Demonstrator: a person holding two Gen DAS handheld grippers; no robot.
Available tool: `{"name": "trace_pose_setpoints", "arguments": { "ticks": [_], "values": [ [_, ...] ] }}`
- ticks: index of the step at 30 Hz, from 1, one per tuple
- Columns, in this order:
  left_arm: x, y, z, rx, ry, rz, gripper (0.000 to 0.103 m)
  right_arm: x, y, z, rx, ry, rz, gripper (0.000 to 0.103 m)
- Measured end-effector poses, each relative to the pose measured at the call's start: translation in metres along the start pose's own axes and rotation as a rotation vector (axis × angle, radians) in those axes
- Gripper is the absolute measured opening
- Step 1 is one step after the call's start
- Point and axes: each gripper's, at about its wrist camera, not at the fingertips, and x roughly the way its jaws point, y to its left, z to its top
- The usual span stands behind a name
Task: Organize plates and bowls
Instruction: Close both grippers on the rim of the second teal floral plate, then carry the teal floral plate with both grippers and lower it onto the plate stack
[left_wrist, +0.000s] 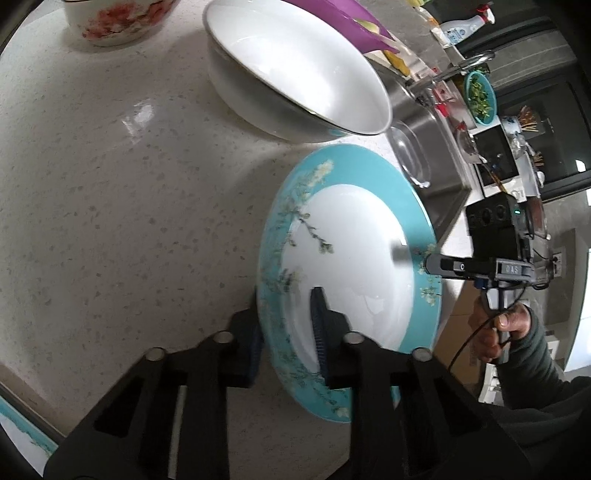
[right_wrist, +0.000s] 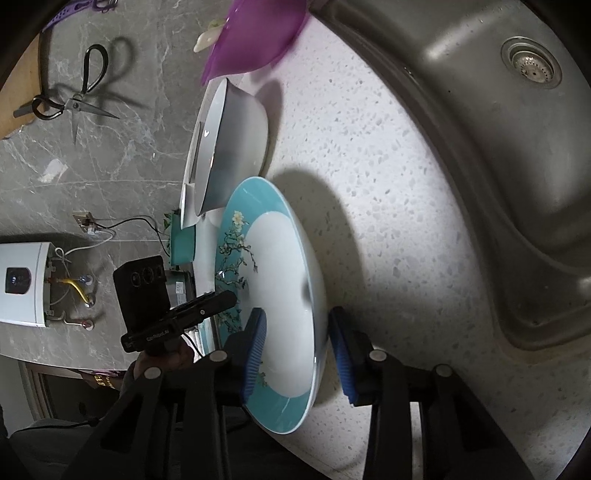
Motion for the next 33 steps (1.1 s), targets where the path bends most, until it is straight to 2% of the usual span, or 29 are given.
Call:
{"name": "trace_pose_setpoints", "arguments": {
  "ticks": [1, 2, 4, 9, 13, 20, 27, 33],
  "values": [
    [-0.001, 0.002, 0.0, -0.006, -0.002, 0.0, 0.011, 0.001, 0.004, 0.0, -0.022, 0.005, -0.043, 0.023],
    [-0.001, 0.003, -0.001, -0.008, -0.002, 0.002, 0.01, 0.003, 0.009, 0.0, -0.056, 0.021, -0.126, 0.008],
    [-0.001, 0.002, -0.003, -0.003, -0.005, 0.01, 0.01, 0.003, 0.01, 0.003, -0.045, 0.034, -0.147, 0.007],
    [0.0, -0.004, -0.007, 0.002, -0.013, 0.041, 0.01, 0.003, 0.017, 0.004, -0.06, 0.031, -0.198, 0.007],
    [0.0, -0.007, -0.012, -0.018, -0.01, 0.055, 0.01, 0.005, 0.017, 0.006, -0.04, 0.03, -0.206, 0.008],
    [-0.012, -0.011, -0.023, -0.046, -0.017, 0.037, 0.01, 0.004, 0.025, 0.007, -0.017, 0.044, -0.219, 0.012],
    [-0.052, -0.011, -0.043, -0.071, -0.061, 0.033, 0.01, 0.006, 0.057, 0.005, -0.054, 0.05, -0.21, 0.012],
    [-0.109, 0.012, -0.075, -0.127, -0.131, 0.047, 0.01, 0.026, 0.108, 0.0, -0.129, 0.074, -0.187, 0.013]
  ]
}}
